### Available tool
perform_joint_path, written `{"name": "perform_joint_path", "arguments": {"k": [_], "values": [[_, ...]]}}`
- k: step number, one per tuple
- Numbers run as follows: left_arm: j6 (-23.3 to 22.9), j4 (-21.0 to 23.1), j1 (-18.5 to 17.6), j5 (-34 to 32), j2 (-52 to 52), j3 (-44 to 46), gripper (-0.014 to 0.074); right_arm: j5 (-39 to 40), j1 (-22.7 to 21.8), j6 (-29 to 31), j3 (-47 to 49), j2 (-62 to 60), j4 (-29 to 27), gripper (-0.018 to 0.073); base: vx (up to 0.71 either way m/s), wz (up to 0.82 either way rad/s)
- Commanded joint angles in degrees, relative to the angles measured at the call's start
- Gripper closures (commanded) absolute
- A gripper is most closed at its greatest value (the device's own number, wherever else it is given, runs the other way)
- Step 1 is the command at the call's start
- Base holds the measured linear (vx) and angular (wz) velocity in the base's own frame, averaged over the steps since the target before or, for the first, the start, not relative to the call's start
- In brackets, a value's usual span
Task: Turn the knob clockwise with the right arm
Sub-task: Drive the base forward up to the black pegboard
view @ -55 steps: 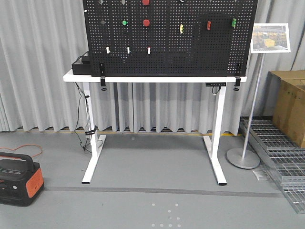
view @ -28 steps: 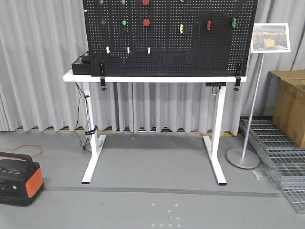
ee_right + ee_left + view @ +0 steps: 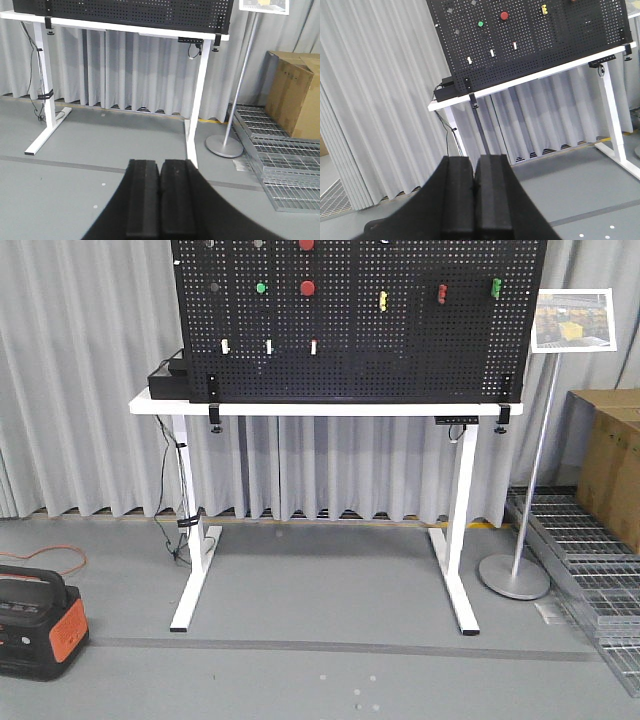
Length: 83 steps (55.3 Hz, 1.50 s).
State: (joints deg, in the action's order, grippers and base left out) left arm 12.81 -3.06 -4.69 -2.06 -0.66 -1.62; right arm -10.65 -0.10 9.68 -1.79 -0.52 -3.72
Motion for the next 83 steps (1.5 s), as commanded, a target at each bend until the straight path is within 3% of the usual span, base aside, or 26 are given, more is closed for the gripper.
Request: {"name": "perform_joint_path", "arguments": {"k": [1,43,83], "values": [[-0.2,0.3,-0.4,-4.4,-0.9,-1.9,0.0603,4.7,0.0,0.0,-0.4,-0.8,0.4,0.0567,0.12,0.02],[-0.2,0.3,-0.4,-4.4,-0.9,-1.9,0.0603,4.7,0.0,0.0,-0.4,-0.8,0.4,0.0567,0.16,-0.01],[-0.2,0.3,-0.4,-4.4,-0.9,-1.9,0.0603,4.8,0.0,0.0,-0.4,-0.8,0.4,0.0567,0.35,0.01]]}}
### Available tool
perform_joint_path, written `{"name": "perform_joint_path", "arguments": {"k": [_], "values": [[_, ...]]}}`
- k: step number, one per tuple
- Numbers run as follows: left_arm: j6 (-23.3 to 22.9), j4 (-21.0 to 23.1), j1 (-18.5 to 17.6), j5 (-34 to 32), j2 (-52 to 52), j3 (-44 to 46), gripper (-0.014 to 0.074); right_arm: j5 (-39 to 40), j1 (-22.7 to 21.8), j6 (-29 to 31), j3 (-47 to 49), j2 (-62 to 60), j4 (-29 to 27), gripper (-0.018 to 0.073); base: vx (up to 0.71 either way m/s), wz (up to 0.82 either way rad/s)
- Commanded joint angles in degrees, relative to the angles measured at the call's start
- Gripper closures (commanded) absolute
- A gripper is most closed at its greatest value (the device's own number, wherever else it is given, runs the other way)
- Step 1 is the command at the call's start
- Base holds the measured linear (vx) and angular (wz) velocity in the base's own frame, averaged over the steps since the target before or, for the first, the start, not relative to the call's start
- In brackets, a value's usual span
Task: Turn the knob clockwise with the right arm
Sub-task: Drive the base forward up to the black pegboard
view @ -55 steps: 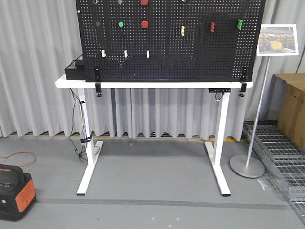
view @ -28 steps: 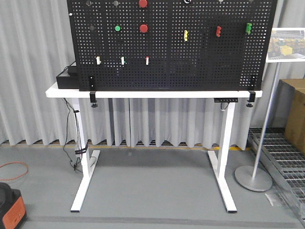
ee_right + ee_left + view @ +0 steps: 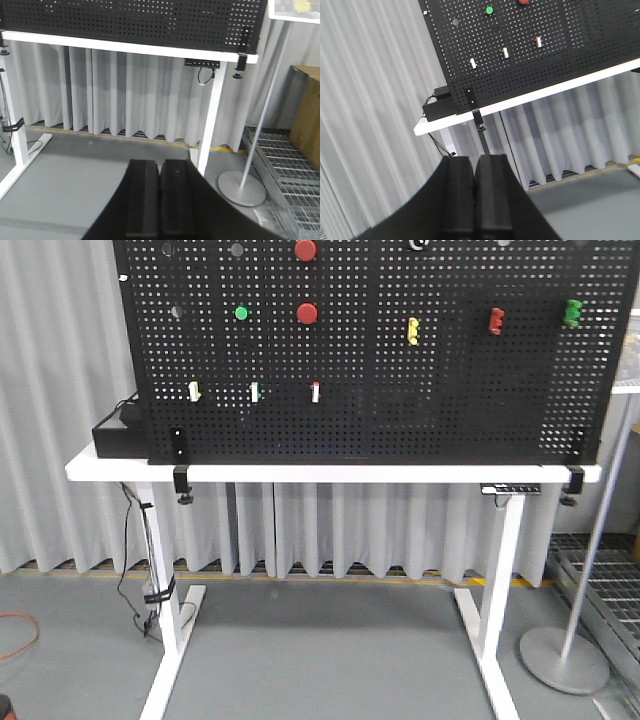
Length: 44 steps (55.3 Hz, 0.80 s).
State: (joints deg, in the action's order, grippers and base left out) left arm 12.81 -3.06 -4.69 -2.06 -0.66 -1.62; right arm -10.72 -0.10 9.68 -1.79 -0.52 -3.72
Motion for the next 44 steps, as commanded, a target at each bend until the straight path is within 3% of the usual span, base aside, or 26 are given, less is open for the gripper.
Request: {"name": "perform_joint_path", "arguments": {"k": [1,44], "values": [[-0.2,0.3,-0.4,-4.4,-0.9,-1.9,0.0603,4.9,0.0,0.0,-0.4,-0.8,0.4,0.0567,0.39,0.02],[-0.2,0.3,-0.4,-4.4,-0.9,-1.9,0.0603,4.9,0.0,0.0,-0.4,-0.8,0.4,0.0567,0.36,-0.06]]}}
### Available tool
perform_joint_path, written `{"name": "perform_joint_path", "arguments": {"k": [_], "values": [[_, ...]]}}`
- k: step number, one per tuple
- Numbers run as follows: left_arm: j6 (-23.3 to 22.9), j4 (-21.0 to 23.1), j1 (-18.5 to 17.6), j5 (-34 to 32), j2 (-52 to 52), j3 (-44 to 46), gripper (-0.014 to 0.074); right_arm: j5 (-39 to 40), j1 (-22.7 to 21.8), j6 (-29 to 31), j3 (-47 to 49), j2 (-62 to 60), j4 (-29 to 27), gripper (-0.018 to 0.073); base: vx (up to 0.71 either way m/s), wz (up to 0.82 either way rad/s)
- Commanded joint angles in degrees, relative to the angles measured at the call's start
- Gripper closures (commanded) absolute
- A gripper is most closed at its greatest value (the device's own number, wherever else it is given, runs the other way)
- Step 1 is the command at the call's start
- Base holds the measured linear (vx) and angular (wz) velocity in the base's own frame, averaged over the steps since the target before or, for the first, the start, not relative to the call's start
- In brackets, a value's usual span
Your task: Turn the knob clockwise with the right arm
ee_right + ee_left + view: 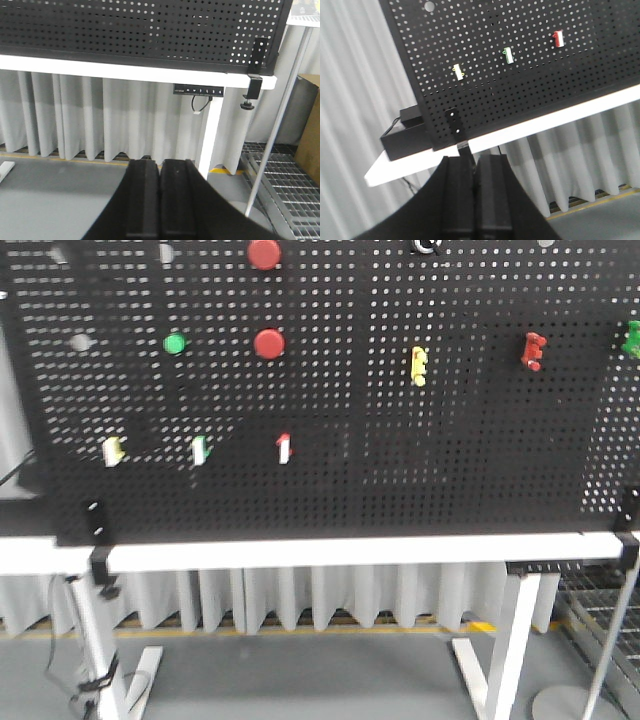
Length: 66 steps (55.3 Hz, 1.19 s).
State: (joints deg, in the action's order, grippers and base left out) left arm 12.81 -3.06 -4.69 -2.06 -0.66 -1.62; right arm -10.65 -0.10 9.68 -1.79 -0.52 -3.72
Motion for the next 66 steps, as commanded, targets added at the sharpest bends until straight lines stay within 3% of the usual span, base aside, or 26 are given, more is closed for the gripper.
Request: {"name": "perform_joint_path", "arguments": {"k": [1,43,66], "values": [[-0.2,0.3,-0.4,-4.4,-0.9,-1.9,0.0603,4.8,0.0,0.0,-0.4,-0.8,0.4,0.0567,0.37,-0.08],[-0.2,0.3,-0.4,-4.4,-0.9,-1.9,0.0603,4.7,0.0,0.0,-0.4,-0.8,0.4,0.0567,0.38,0.09],[-0.2,0.3,-0.4,-4.4,-0.9,-1.9,0.0603,4.7,0.0,0.0,-0.4,-0.8,0.4,0.0567,0.17,0.02]]}}
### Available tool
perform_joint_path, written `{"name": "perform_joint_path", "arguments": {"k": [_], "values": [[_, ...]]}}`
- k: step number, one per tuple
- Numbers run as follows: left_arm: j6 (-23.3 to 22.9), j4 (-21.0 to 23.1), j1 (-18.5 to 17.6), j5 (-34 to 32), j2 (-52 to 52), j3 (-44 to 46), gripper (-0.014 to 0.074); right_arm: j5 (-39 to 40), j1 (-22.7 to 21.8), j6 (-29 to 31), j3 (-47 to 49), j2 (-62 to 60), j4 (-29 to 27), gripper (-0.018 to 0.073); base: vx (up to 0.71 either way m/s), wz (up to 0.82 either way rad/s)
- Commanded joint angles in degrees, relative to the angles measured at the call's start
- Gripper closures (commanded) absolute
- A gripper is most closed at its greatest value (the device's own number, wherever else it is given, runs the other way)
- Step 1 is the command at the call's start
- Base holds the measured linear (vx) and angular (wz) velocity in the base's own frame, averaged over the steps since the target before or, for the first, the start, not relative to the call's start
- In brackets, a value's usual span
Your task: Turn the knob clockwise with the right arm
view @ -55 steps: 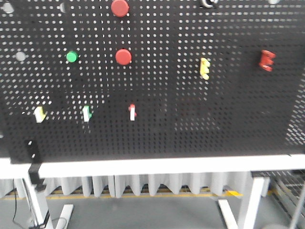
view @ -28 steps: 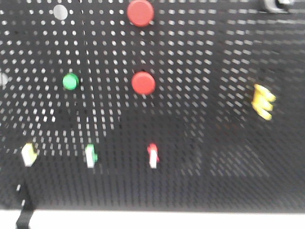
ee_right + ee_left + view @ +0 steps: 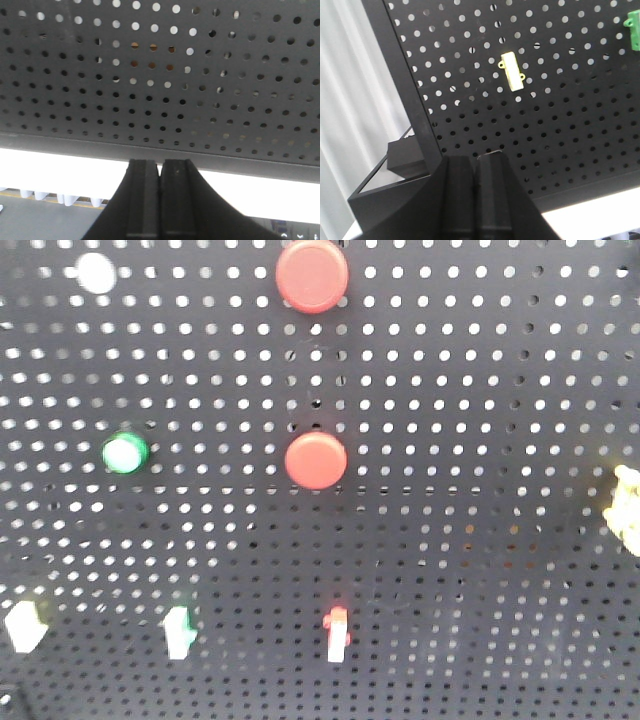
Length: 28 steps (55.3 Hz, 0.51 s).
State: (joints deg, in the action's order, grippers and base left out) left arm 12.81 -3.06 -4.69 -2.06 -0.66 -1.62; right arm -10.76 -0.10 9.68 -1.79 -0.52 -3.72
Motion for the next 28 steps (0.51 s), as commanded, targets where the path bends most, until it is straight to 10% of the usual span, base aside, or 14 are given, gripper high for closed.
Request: {"name": "perform_joint_path", "arguments": {"k": [1,28], "values": [[-0.2,0.3,-0.4,-4.4,-0.9,-1.9,0.0603,4.8,0.0,0.0,-0.4,-0.8,0.4,0.0567,0.06,-0.04],[-0.2,0.3,-0.4,-4.4,-0.9,-1.9,0.0603,5.0,0.0,0.0,-0.4,-0.8,0.4,0.0567,0.01,-0.01]]}}
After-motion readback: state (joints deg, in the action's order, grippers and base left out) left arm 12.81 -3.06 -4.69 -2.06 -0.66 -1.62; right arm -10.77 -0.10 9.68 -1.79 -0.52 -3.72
